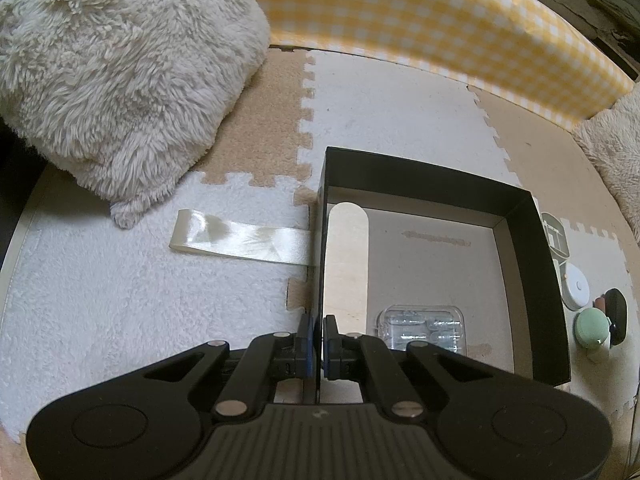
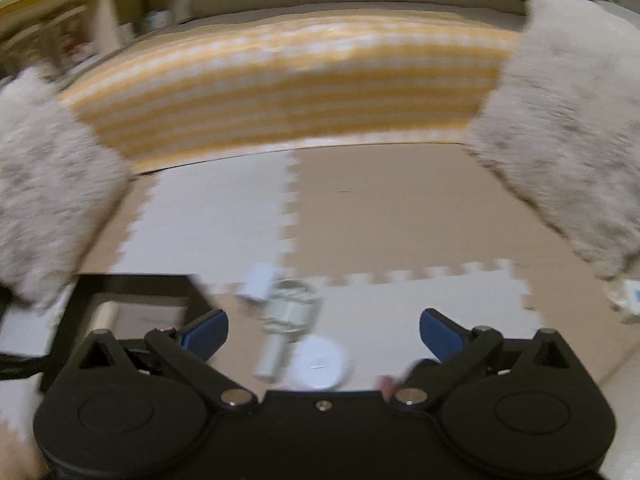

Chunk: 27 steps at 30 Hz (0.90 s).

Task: Organize rigid objects
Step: 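Move the right tool to the dark cylinder and grasp it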

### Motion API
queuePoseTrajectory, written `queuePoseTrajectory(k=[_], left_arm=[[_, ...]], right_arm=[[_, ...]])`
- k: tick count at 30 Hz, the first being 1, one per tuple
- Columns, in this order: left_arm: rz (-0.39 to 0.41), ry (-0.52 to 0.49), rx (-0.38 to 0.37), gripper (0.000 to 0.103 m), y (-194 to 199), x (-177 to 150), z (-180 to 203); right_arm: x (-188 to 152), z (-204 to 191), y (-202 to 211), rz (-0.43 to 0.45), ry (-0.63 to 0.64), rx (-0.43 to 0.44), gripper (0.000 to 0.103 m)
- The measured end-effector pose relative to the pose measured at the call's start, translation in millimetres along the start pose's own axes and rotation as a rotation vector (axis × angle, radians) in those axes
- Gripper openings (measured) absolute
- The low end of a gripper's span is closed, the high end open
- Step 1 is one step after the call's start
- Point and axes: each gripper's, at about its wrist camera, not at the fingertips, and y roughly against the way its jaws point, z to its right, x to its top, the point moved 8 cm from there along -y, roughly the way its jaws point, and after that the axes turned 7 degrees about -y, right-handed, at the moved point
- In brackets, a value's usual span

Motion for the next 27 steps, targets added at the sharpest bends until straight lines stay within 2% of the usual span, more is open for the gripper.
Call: queuePoseTrajectory(k=[7, 10, 12, 15, 17, 19, 23, 27], left_arm=[[0.0, 0.0, 0.0, 0.004, 0.0, 0.1, 0.2], [0.0, 0.001, -0.001, 0.004, 0.0, -0.1, 0.3], [-0.001, 0.001, -0.001, 0.004, 0.0, 0.0, 0.4], [0.0, 0.0, 0.001, 0.004, 0.0, 0.1, 0.5], [0.0, -0.001, 0.001, 0.004, 0.2, -0.1, 0.6], [0.0, -0.002, 0.001, 0.004, 0.5, 0.0, 0.5], [0.0, -0.004, 0.002, 0.004, 0.6, 0.0, -0.1], [-0.001, -0.006, 0.003, 0.004, 1.5, 0.1, -0.3]], right_arm=[[-5.1, 74.8, -25.5, 0.035, -0.135, -0.158, 0.103], [-16.1, 97.4, -42.3, -0.016, -0.162, -0.225, 0.103], [-21.8, 106.1, -51.5, -0.055, -0.181, -0.237, 0.103], [-29.3, 108.1, -62.2, -0.109, -0.208, -0.206, 0.103], [-35.3, 108.0, -68.3, -0.151, -0.209, -0.221, 0.094], [-42.0, 107.8, -75.7, -0.193, -0.226, -0.216, 0.075], [-50.7, 102.4, -81.1, -0.244, -0.296, -0.157, 0.067], [-51.4, 90.8, -81.2, -0.252, -0.25, -0.145, 0.057]])
